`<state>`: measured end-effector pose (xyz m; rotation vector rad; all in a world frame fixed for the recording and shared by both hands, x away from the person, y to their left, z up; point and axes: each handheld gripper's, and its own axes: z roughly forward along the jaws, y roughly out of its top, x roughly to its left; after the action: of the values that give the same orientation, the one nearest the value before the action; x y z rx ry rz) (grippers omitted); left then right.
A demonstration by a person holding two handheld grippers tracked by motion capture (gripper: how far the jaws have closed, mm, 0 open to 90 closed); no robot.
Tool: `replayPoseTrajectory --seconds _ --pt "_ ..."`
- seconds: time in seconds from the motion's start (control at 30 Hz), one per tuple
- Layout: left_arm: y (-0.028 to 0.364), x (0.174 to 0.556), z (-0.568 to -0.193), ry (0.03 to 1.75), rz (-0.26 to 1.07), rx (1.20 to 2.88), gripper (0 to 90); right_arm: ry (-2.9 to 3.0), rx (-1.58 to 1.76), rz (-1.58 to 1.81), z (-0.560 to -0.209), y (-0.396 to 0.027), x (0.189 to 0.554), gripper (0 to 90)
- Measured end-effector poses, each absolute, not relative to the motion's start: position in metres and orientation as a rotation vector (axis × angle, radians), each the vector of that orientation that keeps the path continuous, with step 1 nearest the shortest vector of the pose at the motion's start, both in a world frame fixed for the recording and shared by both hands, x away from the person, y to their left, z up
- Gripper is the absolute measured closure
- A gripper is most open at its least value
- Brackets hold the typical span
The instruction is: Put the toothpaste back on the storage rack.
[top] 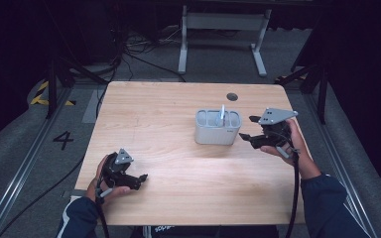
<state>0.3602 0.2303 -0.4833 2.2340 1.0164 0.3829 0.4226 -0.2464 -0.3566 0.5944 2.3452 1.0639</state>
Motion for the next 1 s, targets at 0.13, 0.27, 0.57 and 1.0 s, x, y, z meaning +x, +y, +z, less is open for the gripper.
replayPoseTrajectory --seconds 0.13,0.27,0.57,1.0 --pt "0.230 0.360 -0.483 1.017 0.382 2.233 0.8 2.335 0.604 1.045 -0.361 -0.254 0.416 30.1" --pt "0.230 0.360 -0.483 1.016 0.384 2.235 0.8 2.328 0.622 1.003 -0.367 -0.263 0.410 28.6" --pt "0.230 0.361 -0.483 1.013 0.380 2.234 0.6 2.329 0.650 0.950 -0.387 -0.281 0.394 26.2" --pt "0.230 0.362 -0.483 1.009 0.376 2.236 0.4 2.340 0.740 0.899 -0.426 -0.314 0.375 22.8"
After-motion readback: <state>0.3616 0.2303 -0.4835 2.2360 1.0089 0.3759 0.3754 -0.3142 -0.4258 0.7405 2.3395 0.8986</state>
